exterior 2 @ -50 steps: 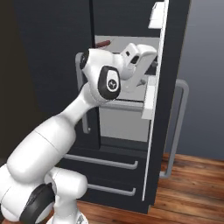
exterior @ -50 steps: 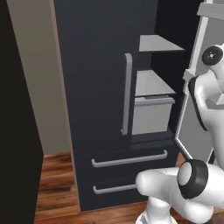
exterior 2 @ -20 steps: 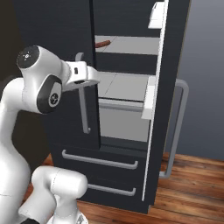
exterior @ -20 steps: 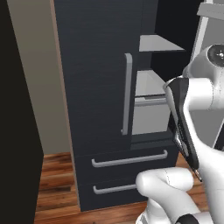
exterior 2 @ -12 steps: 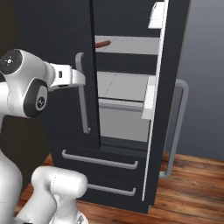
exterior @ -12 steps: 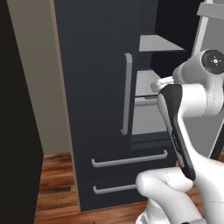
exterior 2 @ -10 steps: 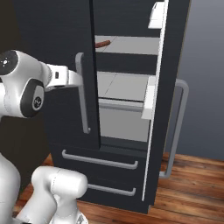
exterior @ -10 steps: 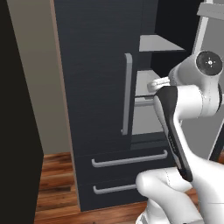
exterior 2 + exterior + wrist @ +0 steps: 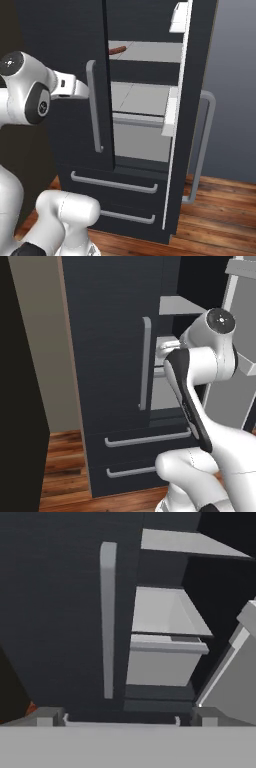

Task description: Move the hot dog bun to the plate on the dining table and place the condiment next to that plate. Then navigate to the fridge and take the sausage and place it on the plate as well.

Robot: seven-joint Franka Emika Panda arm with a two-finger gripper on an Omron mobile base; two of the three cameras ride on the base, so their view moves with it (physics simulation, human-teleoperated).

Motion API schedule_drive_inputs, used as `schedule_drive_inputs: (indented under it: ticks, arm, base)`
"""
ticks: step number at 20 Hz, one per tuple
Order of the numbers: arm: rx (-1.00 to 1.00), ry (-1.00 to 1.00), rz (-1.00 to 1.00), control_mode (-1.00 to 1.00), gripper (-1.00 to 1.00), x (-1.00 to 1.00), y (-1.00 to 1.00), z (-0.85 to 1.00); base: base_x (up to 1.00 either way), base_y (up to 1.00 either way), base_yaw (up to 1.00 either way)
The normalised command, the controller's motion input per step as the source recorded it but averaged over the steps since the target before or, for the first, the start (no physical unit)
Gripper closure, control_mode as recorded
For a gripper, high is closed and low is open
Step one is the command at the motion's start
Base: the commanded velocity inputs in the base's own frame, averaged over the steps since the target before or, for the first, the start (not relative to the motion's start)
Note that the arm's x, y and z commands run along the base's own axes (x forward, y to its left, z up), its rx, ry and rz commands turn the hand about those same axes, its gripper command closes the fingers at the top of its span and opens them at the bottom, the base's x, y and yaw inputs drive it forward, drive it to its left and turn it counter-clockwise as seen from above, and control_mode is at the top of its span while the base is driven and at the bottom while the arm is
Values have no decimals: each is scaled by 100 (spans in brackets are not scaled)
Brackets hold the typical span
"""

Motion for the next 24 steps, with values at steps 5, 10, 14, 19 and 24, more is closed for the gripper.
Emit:
schedule_drive_inputs:
  ticks: [5,10,14,19,24]
  arm:
    - [3,1,0,-100,-100,36,9,-2]
    - [2,0,0,-100,-100,32,10,-9]
    - [9,0,0,-100,-100,32,2,-6]
    - [10,0,0,-100,-100,37,0,-8]
    - [7,0,0,-100,-100,38,0,-15]
  base:
    - [0,0,0]
    - [0,0,0]
    - [0,0,0]
    - [0,0,0]
    - [0,0,0]
